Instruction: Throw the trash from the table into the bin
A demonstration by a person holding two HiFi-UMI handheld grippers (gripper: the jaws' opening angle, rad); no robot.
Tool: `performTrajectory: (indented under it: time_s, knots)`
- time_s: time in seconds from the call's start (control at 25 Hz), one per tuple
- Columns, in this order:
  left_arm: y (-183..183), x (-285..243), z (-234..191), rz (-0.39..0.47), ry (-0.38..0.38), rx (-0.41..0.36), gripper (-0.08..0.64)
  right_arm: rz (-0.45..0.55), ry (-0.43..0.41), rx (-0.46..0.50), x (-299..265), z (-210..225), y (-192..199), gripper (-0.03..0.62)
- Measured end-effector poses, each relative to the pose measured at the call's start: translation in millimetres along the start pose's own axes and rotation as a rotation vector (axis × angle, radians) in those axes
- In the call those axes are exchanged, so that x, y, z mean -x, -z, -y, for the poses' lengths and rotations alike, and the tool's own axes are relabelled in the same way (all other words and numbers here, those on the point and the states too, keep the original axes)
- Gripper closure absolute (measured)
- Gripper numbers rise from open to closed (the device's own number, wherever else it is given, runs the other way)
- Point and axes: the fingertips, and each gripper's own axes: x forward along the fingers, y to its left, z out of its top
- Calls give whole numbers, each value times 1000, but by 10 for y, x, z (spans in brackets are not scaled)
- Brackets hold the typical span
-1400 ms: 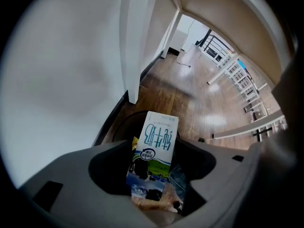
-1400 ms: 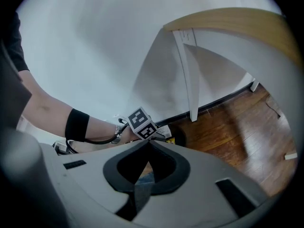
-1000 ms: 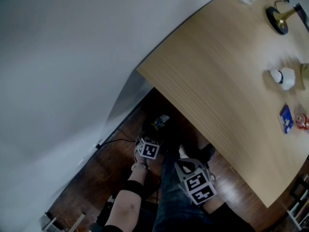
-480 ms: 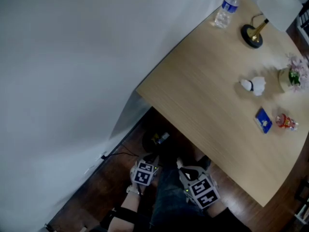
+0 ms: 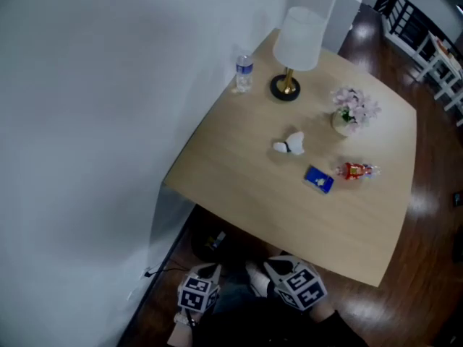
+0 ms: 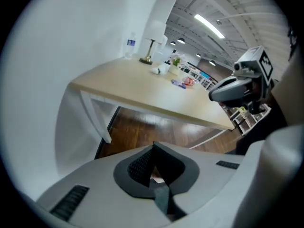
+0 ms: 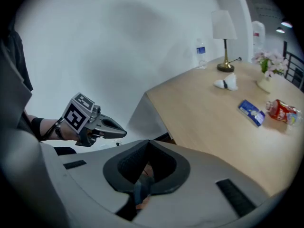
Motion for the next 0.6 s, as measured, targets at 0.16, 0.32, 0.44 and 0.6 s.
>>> performTrajectory:
  time_s: [0.16, 0.32, 0.44, 0.6]
  knots:
    - [-346, 26, 438, 0, 58, -107, 560, 71, 65, -70, 362, 206, 82, 588]
    - [-695, -64, 807, 12, 102, -238, 560, 140, 133, -123, 583, 436, 128, 588]
    - [-878, -127, 946, 16, 140, -320, 560, 177, 182, -160, 656, 548, 154, 588]
    - [-1031, -165, 1032, 20, 178, -412, 560, 213, 236, -214, 773, 629, 195, 588]
